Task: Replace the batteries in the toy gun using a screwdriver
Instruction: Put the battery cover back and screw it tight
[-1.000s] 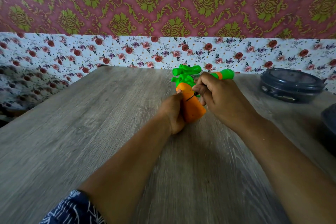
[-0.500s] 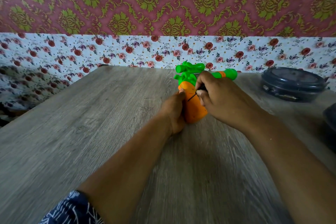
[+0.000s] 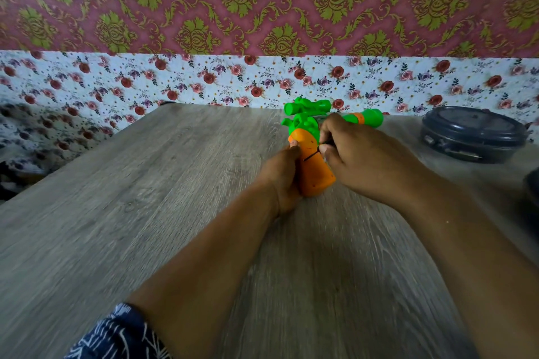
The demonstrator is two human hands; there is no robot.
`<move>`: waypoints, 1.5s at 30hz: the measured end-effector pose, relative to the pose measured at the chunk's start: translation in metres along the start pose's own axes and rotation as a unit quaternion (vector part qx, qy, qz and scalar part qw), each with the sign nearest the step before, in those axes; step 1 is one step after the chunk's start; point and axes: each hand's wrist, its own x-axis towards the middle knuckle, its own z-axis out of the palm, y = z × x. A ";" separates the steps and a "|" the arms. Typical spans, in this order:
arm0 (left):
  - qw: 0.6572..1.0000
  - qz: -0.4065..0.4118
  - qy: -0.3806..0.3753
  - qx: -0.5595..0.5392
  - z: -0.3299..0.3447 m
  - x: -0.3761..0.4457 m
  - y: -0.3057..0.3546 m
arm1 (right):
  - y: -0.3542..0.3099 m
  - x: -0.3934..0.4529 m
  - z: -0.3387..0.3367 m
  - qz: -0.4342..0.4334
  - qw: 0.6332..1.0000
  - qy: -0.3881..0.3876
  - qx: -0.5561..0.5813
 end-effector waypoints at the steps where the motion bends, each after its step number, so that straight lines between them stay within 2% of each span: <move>1: 1.000 -0.001 0.000 -0.003 0.000 0.000 0.000 | 0.001 0.001 0.000 0.005 1.000 0.003 -0.001; 8: 1.000 0.013 -0.001 0.001 -0.001 0.004 -0.002 | -0.002 -0.001 -0.003 0.016 0.994 0.066 -0.082; 13: 1.000 0.013 -0.003 0.003 0.001 0.002 -0.002 | -0.002 -0.001 0.001 0.012 1.000 -0.012 0.012; 16: 1.000 0.013 0.001 -0.002 0.000 0.005 -0.002 | -0.001 0.000 0.001 0.030 0.999 -0.029 0.027; 24: 1.000 0.020 -0.001 0.002 0.000 0.005 -0.003 | -0.004 -0.001 -0.001 0.010 0.993 0.059 -0.099; 29: 1.000 0.025 0.004 0.009 0.001 0.006 -0.003 | -0.005 0.000 0.003 0.009 1.000 -0.004 0.012; 32: 1.000 0.020 0.011 0.009 -0.001 0.010 -0.005 | -0.001 0.000 0.002 0.021 1.000 -0.001 0.007; 37: 1.000 0.021 0.007 0.015 -0.001 0.007 -0.004 | 0.001 0.000 0.002 0.010 0.996 0.061 -0.071; 39: 0.999 0.031 -0.004 0.013 0.000 0.005 -0.003 | 0.000 0.000 0.005 0.012 0.996 0.060 -0.059; 43: 0.999 0.041 -0.016 0.026 0.000 0.003 -0.003 | -0.001 0.000 0.008 0.020 1.000 0.008 0.022; 45: 0.999 0.038 -0.006 0.025 0.001 0.003 -0.004 | 0.000 0.000 0.007 0.021 1.000 0.016 0.014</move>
